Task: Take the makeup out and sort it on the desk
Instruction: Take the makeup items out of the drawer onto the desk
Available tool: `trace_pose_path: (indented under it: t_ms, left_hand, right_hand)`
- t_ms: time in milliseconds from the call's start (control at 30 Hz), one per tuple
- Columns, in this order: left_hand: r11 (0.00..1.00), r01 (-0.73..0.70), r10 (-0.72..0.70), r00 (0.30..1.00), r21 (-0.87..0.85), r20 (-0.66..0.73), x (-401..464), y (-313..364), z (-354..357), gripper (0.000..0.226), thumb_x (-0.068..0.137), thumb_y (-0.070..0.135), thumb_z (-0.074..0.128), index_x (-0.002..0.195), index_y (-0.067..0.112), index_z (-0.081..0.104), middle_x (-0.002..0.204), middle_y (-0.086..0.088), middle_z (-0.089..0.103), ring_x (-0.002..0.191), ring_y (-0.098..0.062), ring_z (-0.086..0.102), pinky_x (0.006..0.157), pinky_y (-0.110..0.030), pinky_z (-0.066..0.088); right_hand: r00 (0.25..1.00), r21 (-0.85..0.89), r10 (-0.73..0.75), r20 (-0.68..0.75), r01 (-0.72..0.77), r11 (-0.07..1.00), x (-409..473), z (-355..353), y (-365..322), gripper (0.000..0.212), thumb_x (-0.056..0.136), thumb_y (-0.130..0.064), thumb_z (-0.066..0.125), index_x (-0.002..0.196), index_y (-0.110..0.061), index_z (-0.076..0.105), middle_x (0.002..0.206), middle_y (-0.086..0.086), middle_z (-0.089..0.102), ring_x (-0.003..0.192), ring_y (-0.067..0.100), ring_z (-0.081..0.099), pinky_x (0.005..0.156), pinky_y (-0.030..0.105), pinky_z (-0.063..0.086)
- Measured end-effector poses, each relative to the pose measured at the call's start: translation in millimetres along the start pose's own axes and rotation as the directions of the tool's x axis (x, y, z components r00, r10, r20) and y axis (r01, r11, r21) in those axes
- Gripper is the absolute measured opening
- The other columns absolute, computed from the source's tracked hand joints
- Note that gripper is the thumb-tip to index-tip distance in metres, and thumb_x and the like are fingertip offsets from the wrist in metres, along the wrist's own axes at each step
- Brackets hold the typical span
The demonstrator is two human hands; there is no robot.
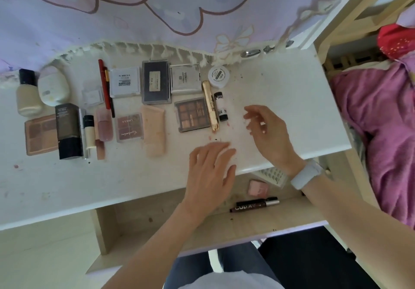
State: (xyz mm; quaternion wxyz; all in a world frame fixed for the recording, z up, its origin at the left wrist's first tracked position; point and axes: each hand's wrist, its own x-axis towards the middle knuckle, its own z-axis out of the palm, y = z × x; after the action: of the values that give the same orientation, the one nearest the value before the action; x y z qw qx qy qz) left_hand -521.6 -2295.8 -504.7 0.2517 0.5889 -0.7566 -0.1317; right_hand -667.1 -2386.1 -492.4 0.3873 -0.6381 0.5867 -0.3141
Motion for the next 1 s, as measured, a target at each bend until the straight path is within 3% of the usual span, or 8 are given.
trace_pose_path:
  t_ms: [133,233,333,433,533,700,833,1000]
  left_hand:
    - [0.987,-0.079,0.106,0.974,-0.138,0.199,-43.5,15.4,14.6,0.02,0.084,0.011,0.051,0.1,0.009,0.062,0.103,-0.006,0.064,0.095,-0.02,0.056,0.083,-0.028,0.041]
    - [0.981,0.099,-0.017,0.899,-0.166,0.438,-65.6,14.9,33.3,0.024,0.085,0.009,0.052,0.107,0.008,0.061,0.106,-0.007,0.061,0.096,-0.022,0.057,0.081,-0.032,0.047]
    - [0.963,0.252,-0.131,0.745,-0.094,0.655,-77.6,1.2,64.6,0.034,0.092,0.015,0.044,0.125,0.012,0.05,0.124,-0.006,0.053,0.113,-0.022,0.045,0.095,-0.03,0.035]
    - [0.968,0.249,-0.14,0.627,-0.027,0.766,-80.3,-12.3,95.7,0.035,0.094,0.019,0.041,0.126,0.01,0.05,0.125,-0.01,0.053,0.115,-0.027,0.046,0.095,-0.033,0.038]
    - [0.955,0.294,-0.149,0.607,-0.046,0.781,-81.5,-11.9,115.5,0.034,0.092,0.018,0.046,0.124,0.007,0.052,0.123,-0.012,0.057,0.112,-0.028,0.051,0.092,-0.031,0.039]
    - [0.955,0.298,-0.181,0.539,0.016,0.823,-79.0,1.5,138.7,0.029,0.09,0.032,0.048,0.106,0.01,0.059,0.105,-0.012,0.064,0.096,-0.031,0.059,0.082,-0.039,0.048]
    - [0.965,0.251,-0.191,0.466,0.078,0.864,-76.1,7.8,146.4,0.038,0.093,0.038,0.043,0.11,0.007,0.057,0.112,-0.015,0.061,0.101,-0.033,0.056,0.083,-0.038,0.046]
    - [0.976,0.211,-0.149,0.44,0.06,0.885,-70.9,7.5,140.0,0.031,0.094,0.026,0.042,0.113,0.005,0.054,0.112,-0.017,0.06,0.102,-0.033,0.055,0.082,-0.034,0.044]
  right_hand:
    - [0.998,-0.073,-0.049,0.047,0.052,0.996,-77.4,-25.2,31.5,0.024,0.087,-0.002,0.042,0.103,-0.001,0.06,0.081,0.001,0.061,0.066,0.008,0.056,0.06,0.016,0.046]
    - [0.949,-0.238,0.255,0.186,-0.209,0.949,-125.7,-30.2,69.9,0.022,0.092,-0.009,0.046,0.107,-0.007,0.062,0.091,0.008,0.068,0.074,0.015,0.058,0.067,0.016,0.04]
    - [0.795,-0.587,0.533,0.289,-0.293,0.755,-148.0,-22.6,107.2,0.028,0.093,-0.013,0.041,0.116,-0.011,0.058,0.108,0.014,0.065,0.096,0.031,0.059,0.079,0.03,0.044]
    - [0.729,-0.685,0.625,0.281,-0.304,0.663,-143.6,-11.9,124.1,0.032,0.091,-0.014,0.041,0.12,-0.013,0.053,0.113,0.016,0.061,0.103,0.035,0.056,0.082,0.039,0.047]
    - [0.699,-0.671,0.654,0.29,-0.338,0.659,-135.7,3.0,133.6,0.035,0.09,-0.01,0.041,0.125,-0.008,0.046,0.119,0.018,0.057,0.106,0.036,0.054,0.084,0.038,0.047]
    - [0.693,-0.65,0.65,0.312,-0.343,0.678,-132.9,13.8,140.6,0.033,0.09,-0.007,0.043,0.123,-0.002,0.043,0.119,0.02,0.055,0.105,0.034,0.053,0.075,0.033,0.04]
    - [0.677,-0.632,0.648,0.349,-0.341,0.696,-130.5,12.5,141.4,0.03,0.092,-0.008,0.041,0.121,-0.003,0.045,0.116,0.019,0.056,0.101,0.033,0.055,0.073,0.031,0.041]
    - [0.869,-0.783,0.443,0.222,-0.112,0.612,-137.9,23.7,134.2,0.032,0.089,-0.021,0.049,0.116,-0.005,0.046,0.111,0.015,0.056,0.097,0.035,0.056,0.061,0.035,0.037]
